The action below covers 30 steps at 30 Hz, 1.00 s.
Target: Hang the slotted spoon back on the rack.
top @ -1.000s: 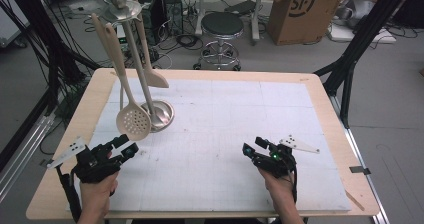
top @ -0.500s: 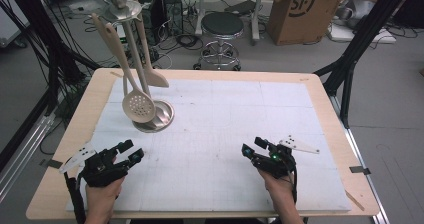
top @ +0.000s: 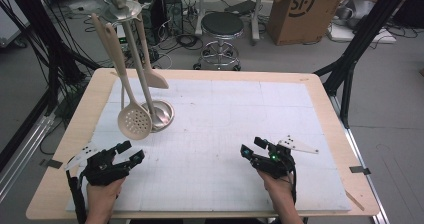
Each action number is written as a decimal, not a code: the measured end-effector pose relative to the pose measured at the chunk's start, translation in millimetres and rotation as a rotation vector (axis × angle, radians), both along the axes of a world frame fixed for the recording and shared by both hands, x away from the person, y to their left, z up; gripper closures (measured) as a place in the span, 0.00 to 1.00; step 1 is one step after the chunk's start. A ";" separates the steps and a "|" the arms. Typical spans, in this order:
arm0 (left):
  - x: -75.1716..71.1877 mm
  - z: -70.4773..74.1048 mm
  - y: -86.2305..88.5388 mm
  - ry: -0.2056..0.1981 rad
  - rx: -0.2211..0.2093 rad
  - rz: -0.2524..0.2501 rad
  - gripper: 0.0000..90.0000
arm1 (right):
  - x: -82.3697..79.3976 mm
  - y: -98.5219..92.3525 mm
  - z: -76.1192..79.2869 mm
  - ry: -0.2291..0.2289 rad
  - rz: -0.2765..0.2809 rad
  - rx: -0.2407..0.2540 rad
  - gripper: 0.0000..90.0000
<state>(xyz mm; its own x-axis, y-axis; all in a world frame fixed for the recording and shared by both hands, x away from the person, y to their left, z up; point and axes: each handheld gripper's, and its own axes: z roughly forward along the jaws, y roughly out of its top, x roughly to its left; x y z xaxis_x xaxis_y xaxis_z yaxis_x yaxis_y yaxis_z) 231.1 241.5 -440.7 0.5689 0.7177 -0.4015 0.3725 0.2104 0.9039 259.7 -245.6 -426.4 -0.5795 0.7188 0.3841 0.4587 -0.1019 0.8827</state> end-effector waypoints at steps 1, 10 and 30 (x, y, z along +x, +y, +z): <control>0.1 -0.1 -0.3 0.003 0.007 0.003 0.20 | -0.1 0.1 0.1 -0.002 0.001 -0.001 0.28; 2.0 -2.1 -2.3 0.016 0.053 0.027 0.16 | 0.0 -0.6 0.3 -0.006 -0.004 0.002 0.23; 3.7 -4.0 0.0 0.030 0.054 0.049 0.15 | -1.3 -1.8 -0.1 -0.016 0.007 0.002 0.17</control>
<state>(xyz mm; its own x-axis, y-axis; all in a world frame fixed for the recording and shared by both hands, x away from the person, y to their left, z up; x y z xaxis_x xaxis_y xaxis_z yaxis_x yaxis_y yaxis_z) 234.9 241.6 -444.6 0.5205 0.7657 -0.3779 0.3901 0.1804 0.9029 258.4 -247.4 -426.4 -0.5902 0.7142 0.3763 0.4453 -0.1007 0.8897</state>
